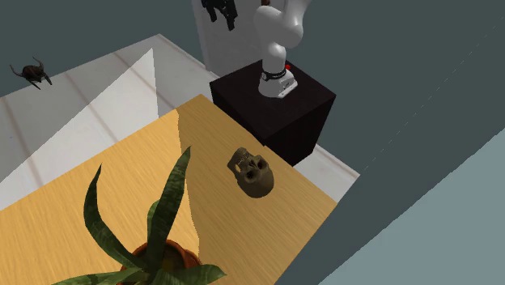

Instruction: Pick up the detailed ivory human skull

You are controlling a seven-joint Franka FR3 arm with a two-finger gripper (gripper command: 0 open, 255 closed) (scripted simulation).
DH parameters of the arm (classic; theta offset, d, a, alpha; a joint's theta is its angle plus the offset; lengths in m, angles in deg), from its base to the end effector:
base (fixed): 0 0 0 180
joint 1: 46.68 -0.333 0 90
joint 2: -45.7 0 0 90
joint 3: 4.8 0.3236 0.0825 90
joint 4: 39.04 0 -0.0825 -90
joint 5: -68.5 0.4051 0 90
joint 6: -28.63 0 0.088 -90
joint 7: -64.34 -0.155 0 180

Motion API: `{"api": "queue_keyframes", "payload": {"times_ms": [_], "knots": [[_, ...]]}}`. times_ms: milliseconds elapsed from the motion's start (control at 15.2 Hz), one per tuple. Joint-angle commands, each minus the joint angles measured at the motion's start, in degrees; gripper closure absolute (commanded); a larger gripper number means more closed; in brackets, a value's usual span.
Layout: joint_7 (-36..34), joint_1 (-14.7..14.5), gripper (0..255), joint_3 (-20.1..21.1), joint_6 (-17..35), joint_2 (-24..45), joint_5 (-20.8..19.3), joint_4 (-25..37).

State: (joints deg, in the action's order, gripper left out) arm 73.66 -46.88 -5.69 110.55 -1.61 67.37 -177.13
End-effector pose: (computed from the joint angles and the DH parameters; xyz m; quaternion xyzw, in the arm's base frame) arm 0.2873 -0.0075 0.5233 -0.9940 -0.0773 0.0773 0.0024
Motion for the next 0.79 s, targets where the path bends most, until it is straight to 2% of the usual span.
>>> {"api": "queue_keyframes", "payload": {"times_ms": [0, 396, 726], "knots": [[0.0, 0.0, 0, 0.0, 0.0, 0.0, 0.0, 0.0], [11.5, -4.4, 0, -5.3, 14.8, 2.2, 2.7, -9.5], [22.3, -9.1, 0, -9.5, 27.1, 7.3, 6.4, -14.8]]}}
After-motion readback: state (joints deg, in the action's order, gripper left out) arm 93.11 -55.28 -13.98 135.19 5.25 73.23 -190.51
